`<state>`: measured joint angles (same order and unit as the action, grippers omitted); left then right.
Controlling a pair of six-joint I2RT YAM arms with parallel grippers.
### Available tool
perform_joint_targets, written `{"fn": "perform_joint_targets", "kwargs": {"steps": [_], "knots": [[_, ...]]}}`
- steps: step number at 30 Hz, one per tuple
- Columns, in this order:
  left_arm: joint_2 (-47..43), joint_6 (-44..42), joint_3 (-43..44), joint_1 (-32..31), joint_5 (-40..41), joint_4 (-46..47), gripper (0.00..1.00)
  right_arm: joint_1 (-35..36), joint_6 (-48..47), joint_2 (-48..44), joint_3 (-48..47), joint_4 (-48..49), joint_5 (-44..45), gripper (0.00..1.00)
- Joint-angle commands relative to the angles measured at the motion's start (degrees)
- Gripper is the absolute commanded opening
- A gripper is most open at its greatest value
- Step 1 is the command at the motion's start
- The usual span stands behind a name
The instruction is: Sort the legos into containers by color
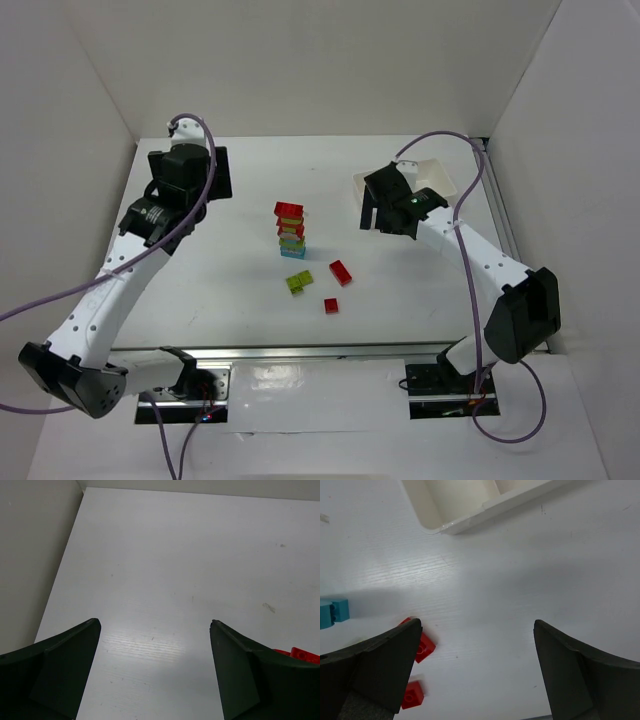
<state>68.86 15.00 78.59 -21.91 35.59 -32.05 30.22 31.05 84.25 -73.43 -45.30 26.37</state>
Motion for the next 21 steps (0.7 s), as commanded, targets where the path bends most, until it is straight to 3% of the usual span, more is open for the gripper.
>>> {"fn": "perform_joint_targets", "kwargs": {"steps": [1,11,17,21], "knots": [[1.27,1.6,4.03,0.99,-2.62,-1.69,1.0,-0.33,1.21,0.04,0.48,0.74,0.27,1.0],[5.32,3.89,8.68,5.03,-16.5,-5.3,1.0,-0.33,-5.54,-6.01,2.15,7.76,-6.67,1.0],[5.93,3.19,11.23,10.92,-32.41,-5.83,1.0,2.82,-19.08,-15.68,12.06,24.18,-26.61,1.0],[5.93,1.43,12.73,13.55,-44.26,-5.83,1.0,7.48,-26.89,-21.66,19.01,33.42,-29.45,1.0]]}}
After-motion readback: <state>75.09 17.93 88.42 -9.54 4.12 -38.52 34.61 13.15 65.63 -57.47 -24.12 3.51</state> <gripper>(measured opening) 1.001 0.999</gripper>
